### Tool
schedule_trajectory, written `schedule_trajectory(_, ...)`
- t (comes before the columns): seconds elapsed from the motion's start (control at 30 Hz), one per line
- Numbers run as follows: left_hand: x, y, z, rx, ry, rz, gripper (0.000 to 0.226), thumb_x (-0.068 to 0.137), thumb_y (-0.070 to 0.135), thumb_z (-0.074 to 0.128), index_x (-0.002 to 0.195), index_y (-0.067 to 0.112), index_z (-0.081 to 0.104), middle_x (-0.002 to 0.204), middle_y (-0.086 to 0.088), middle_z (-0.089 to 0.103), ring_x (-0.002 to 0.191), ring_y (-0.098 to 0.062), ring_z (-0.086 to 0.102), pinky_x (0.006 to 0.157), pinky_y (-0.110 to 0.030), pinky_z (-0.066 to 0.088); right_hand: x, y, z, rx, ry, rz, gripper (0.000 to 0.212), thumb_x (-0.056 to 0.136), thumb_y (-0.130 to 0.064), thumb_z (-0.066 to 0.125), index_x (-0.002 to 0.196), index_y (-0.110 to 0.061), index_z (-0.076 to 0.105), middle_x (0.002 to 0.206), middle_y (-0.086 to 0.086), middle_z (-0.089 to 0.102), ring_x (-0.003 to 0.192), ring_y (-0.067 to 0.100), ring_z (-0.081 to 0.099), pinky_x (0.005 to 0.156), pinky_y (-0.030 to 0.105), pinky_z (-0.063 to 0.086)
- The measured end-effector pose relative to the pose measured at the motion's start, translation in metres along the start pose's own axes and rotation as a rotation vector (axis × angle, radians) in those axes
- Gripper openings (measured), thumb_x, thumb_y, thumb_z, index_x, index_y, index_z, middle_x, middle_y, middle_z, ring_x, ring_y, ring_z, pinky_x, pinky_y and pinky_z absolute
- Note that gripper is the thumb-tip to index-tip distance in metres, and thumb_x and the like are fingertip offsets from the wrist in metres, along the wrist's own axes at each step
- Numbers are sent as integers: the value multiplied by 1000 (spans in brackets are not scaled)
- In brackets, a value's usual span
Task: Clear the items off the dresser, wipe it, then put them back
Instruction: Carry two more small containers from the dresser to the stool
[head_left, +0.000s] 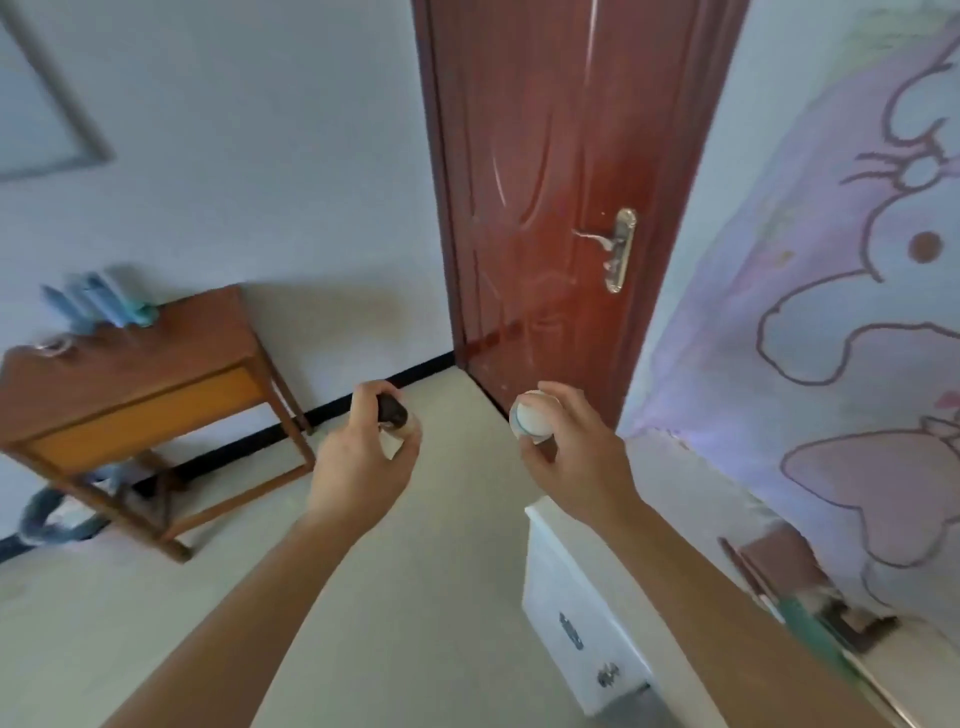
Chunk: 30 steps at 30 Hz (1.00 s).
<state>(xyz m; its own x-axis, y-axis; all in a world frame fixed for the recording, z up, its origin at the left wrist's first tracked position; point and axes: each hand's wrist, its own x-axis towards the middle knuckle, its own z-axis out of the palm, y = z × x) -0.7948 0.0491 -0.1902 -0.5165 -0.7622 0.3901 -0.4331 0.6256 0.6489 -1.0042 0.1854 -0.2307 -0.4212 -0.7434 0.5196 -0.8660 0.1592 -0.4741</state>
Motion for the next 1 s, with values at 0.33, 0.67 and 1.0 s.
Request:
schedule_trajectory(0.33, -28, -173, -228, 113, 409, -286, 51, 82, 46, 70, 119, 39, 36, 94, 19, 58, 82, -10, 61, 60, -22, 44, 105, -221, 169, 81, -147, -399, 42, 85, -40, 65, 125, -38, 54, 130, -15, 46, 107, 9, 58, 63, 23, 52)
schedule_trajectory(0.67, 26, -322, -315, 215, 464, -426, 51, 80, 40, 73, 110, 49, 33, 91, 30, 60, 78, 0, 61, 62, -20, 45, 200, -330, 339, 214, -206, -484, 43, 82, -37, 71, 123, -36, 59, 132, -16, 52, 107, 6, 60, 65, 21, 50)
schedule_trajectory(1.0, 226, -471, -371, 346, 363, -436, 48, 85, 36, 67, 118, 37, 32, 94, 17, 63, 74, -11, 65, 64, -35, 53, 368, -393, 508, 246, -277, -445, 49, 81, -39, 67, 128, -30, 57, 133, -14, 53, 111, 6, 58, 74, 14, 43)
